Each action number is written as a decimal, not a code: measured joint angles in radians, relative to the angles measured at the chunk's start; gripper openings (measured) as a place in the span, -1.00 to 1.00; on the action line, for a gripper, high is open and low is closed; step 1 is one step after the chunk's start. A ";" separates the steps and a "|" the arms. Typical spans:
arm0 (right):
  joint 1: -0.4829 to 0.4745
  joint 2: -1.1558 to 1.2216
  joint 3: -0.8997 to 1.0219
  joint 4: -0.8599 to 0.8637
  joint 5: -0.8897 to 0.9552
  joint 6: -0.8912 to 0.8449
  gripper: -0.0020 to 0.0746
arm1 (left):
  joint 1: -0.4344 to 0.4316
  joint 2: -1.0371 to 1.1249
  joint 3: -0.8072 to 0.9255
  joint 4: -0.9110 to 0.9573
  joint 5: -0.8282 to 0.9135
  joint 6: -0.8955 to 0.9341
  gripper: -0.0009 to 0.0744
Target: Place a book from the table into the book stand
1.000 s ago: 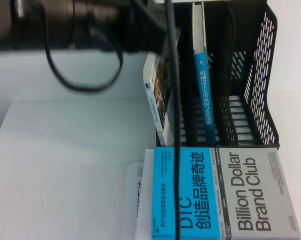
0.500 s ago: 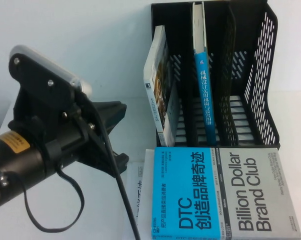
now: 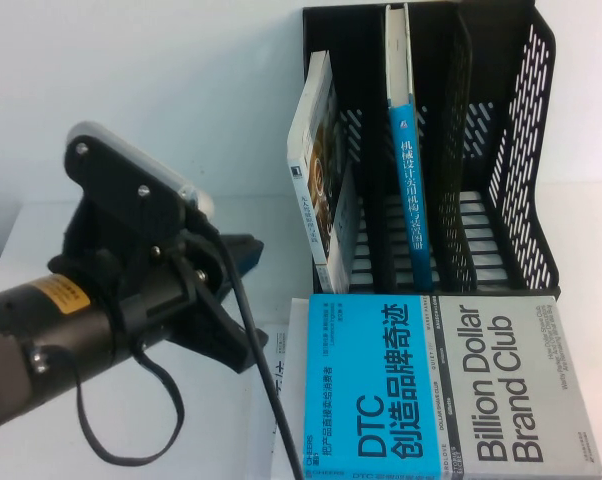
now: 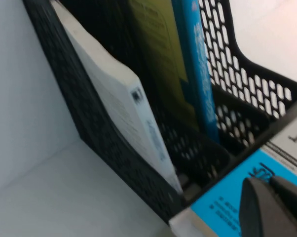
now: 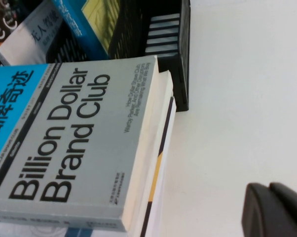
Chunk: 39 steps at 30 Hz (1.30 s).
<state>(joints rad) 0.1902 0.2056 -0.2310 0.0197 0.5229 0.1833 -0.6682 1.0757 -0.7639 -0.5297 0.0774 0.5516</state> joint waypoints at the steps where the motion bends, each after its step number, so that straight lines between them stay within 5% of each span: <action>1: 0.000 0.000 0.000 0.000 0.002 0.000 -0.95 | 0.010 -0.009 0.002 0.000 -0.012 0.004 -0.97; 16: 0.000 0.000 0.000 0.000 0.008 0.002 -0.95 | 0.353 -0.472 0.016 0.075 0.266 0.178 -0.97; 24: 0.000 0.000 0.000 0.000 0.008 0.002 -0.95 | 0.505 -0.720 0.245 0.081 0.230 0.158 -0.97; 32: 0.000 0.000 0.000 0.000 0.008 0.002 -0.95 | 0.536 -1.051 0.591 0.058 0.099 0.146 -0.97; 39: 0.000 0.000 0.000 0.000 0.010 0.002 -0.95 | 0.536 -1.086 0.786 -0.127 -0.077 0.127 -0.97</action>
<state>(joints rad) 0.1902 0.2056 -0.2310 0.0200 0.5333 0.1849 -0.1322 -0.0101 0.0218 -0.6566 0.0000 0.6785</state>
